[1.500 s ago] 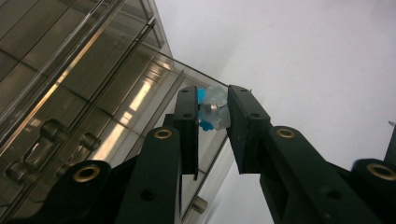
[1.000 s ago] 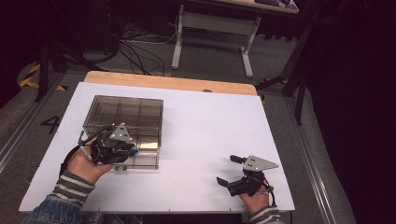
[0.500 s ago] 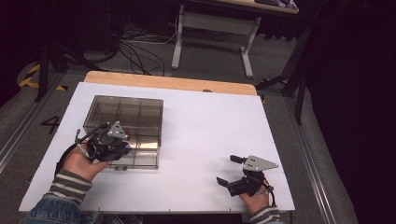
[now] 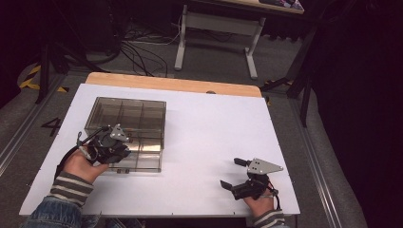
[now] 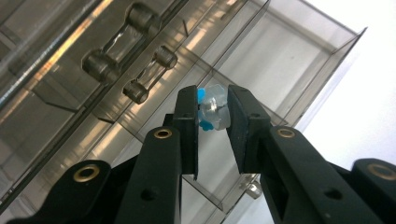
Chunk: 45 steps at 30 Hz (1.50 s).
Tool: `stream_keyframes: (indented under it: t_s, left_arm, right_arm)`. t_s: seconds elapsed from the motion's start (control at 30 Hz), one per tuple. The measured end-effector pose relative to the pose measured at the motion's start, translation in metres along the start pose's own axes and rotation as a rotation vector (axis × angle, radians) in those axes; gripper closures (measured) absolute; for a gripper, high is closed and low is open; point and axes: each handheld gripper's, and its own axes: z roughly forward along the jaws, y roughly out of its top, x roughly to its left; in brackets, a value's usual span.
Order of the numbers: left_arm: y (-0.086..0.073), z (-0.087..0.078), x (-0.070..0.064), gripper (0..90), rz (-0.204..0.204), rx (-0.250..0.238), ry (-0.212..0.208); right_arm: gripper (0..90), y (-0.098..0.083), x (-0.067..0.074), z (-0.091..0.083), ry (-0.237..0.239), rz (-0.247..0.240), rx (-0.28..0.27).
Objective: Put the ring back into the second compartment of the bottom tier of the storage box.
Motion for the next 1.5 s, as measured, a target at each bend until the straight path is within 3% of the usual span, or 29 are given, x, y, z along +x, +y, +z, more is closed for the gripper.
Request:
stream_keyframes:
  t_s: [0.6,1.17,1.5]
  left_arm:
    - [-0.006,0.018,0.008,74.4,-0.031,0.069,-0.037]
    - [-0.006,0.026,0.008,71.4,-0.033,0.101,-0.037]
    - [-0.004,0.012,0.003,62.4,-0.018,0.046,-0.026]
  right_arm:
    - [0.6,0.0,0.0,0.0,0.0,0.001,0.002]
    - [0.6,0.0,0.0,0.0,0.0,0.003,0.003]
    - [0.6,0.0,0.0,0.0,0.001,0.002,0.002]
